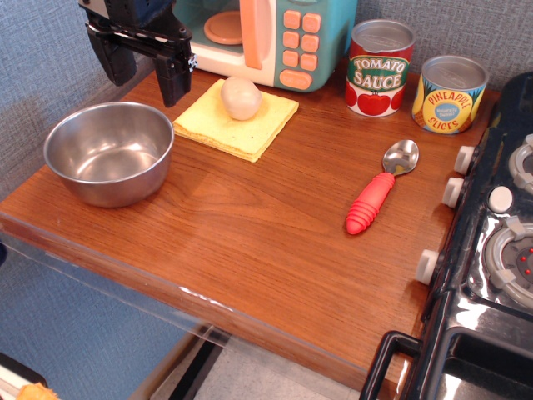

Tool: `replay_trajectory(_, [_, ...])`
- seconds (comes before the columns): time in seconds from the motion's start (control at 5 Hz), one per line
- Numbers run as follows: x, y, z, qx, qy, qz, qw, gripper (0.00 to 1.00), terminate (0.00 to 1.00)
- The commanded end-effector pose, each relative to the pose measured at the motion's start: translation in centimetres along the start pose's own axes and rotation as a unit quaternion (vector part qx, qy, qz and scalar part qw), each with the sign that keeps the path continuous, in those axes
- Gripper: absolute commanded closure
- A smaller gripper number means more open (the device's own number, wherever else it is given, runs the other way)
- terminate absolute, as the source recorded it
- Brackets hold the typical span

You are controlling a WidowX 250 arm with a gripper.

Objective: Move potato to below spoon

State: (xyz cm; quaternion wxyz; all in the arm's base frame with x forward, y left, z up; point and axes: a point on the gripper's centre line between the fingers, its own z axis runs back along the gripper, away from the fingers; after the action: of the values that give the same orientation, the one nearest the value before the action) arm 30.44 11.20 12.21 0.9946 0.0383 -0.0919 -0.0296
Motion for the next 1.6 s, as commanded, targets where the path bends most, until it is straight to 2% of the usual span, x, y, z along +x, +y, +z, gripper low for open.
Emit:
replay_trajectory(0.0, [0.0, 0.0, 0.0, 0.000, 0.000, 0.000, 1.0000, 0.00, 0.00])
replay_trajectory(0.2, [1.4, -0.6, -0.6, -0.011, 0.002, 0.005, 0.9999, 0.00, 0.00])
replay_trajectory(0.4, [3.7, -0.6, -1.7, -0.004, 0.006, 0.063, 0.9980, 0.00, 0.00])
replay_trajectory(0.8, [8.0, 0.3, -5.3, 0.045, 0.026, 0.193, 0.9799, 0.00, 0.00])
replay_trajectory(1.2, [11.1, 0.5, -6.8, 0.043, 0.020, 0.257, 0.9652, 0.00, 0.00])
replay_trajectory(1.4, [11.6, 0.6, -7.0, 0.043, 0.014, 0.285, 0.9575, 0.00, 0.00])
